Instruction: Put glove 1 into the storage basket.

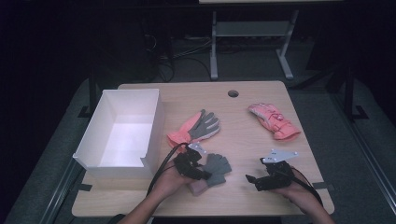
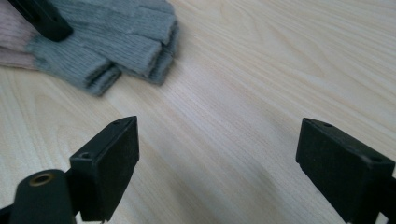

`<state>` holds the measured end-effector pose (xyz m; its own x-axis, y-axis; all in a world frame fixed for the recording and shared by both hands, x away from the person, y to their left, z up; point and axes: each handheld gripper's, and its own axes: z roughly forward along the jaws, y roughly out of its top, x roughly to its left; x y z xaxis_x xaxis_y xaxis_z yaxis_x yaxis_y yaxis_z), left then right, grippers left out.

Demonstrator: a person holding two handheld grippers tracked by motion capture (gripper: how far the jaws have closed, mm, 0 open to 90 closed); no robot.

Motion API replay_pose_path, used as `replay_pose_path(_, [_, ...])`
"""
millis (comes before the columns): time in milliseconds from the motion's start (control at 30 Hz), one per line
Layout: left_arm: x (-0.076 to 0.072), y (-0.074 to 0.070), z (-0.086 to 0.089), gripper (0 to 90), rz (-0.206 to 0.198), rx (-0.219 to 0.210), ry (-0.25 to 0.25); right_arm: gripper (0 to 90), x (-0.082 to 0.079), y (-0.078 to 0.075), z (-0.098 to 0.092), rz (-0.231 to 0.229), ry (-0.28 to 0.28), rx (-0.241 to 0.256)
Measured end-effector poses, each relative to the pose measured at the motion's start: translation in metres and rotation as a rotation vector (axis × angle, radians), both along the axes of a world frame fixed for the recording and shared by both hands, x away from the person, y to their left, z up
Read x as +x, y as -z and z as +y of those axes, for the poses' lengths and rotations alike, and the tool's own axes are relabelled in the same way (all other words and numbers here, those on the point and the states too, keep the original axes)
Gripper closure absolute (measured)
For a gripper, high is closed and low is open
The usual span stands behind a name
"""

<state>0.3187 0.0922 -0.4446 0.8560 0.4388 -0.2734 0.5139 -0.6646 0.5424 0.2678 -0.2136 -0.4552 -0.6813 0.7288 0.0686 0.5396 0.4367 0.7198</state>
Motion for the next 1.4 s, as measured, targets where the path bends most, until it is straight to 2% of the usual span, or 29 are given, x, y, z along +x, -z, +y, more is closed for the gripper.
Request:
replay_pose_path(200, [0.003,-0.015,0.005,63.5,-0.001,-0.017,-0.015,12.9,0.001,0.002,-0.001,-0.002,-0.001,-0.012])
replay_pose_path(233, [0.003,-0.02,0.008,63.4,0.004,-0.035,-0.033,12.9,0.001,0.002,-0.001,-0.005,0.001,-0.01])
replay_pose_path(467, [0.001,-0.039,0.013,63.0,-0.002,-0.048,-0.051,12.9,0.001,0.002,-0.002,0.0,0.009,-0.017])
replay_pose_path(533, [0.002,-0.048,0.014,62.8,0.0,-0.054,-0.059,12.9,0.002,0.003,-0.003,-0.004,0.013,-0.021])
replay_pose_path(567, [0.002,-0.048,0.014,62.8,0.0,-0.054,-0.059,12.9,0.002,0.003,-0.003,-0.003,0.017,-0.021])
replay_pose_path(633, [0.003,-0.06,0.015,62.7,-0.005,-0.065,-0.058,12.2,0.002,0.003,-0.003,-0.004,0.021,-0.022])
replay_pose_path(667, [0.003,-0.06,0.015,62.6,-0.005,-0.065,-0.058,12.2,0.002,0.003,-0.003,-0.004,0.021,-0.022])
replay_pose_path(700, [0.004,-0.067,0.017,62.5,-0.006,-0.08,-0.056,9.6,0.002,0.002,-0.003,-0.005,0.024,-0.021])
replay_pose_path(767, [0.004,-0.076,0.018,62.5,-0.02,-0.071,-0.055,7.1,0.003,0.002,-0.004,-0.006,0.031,-0.025])
replay_pose_path(800, [0.004,-0.076,0.018,62.5,-0.02,-0.071,-0.055,7.1,0.003,0.002,-0.004,-0.006,0.031,-0.025])
replay_pose_path(833, [0.005,-0.085,0.019,62.4,-0.027,-0.073,-0.059,2.6,0.004,0.002,-0.004,-0.004,0.035,-0.026])
replay_pose_path(867, [0.005,-0.085,0.019,62.4,-0.027,-0.073,-0.059,2.6,0.004,0.002,-0.004,-0.004,0.035,-0.026])
replay_pose_path(900, [0.005,-0.094,0.021,62.4,-0.036,-0.075,-0.061,2.0,0.004,0.002,-0.004,-0.005,0.044,-0.024])
replay_pose_path(933, [0.005,-0.094,0.021,62.4,-0.036,-0.075,-0.061,1.7,0.005,0.001,-0.004,-0.007,0.047,-0.023])
replay_pose_path(1033, [0.009,-0.11,0.027,62.4,-0.057,-0.076,-0.075,1.8,0.005,0.001,-0.005,-0.004,0.051,-0.022])
replay_pose_path(1133, [0.012,-0.116,0.03,62.4,-0.061,-0.073,-0.079,1.7,0.005,0.002,-0.005,-0.006,0.047,-0.031])
replay_pose_path(1233, [0.018,-0.13,0.039,62.4,-0.077,-0.072,-0.089,1.8,0.005,0.004,-0.004,0.001,0.039,-0.035])
replay_pose_path(1267, [0.018,-0.13,0.039,62.4,-0.077,-0.072,-0.089,1.8,0.005,0.004,-0.004,0.0,0.036,-0.035])
replay_pose_path(1300, [0.021,-0.137,0.045,62.4,-0.094,-0.068,-0.095,1.8,0.006,0.005,-0.004,-0.002,0.035,-0.037])
replay_pose_path(1333, [0.021,-0.137,0.045,62.4,-0.094,-0.068,-0.095,1.8,0.006,0.005,-0.004,-0.002,0.035,-0.037])
replay_pose_path(1400, [0.025,-0.146,0.054,62.4,-0.104,-0.068,-0.12,1.8,0.006,0.005,-0.003,0.0,0.035,-0.037])
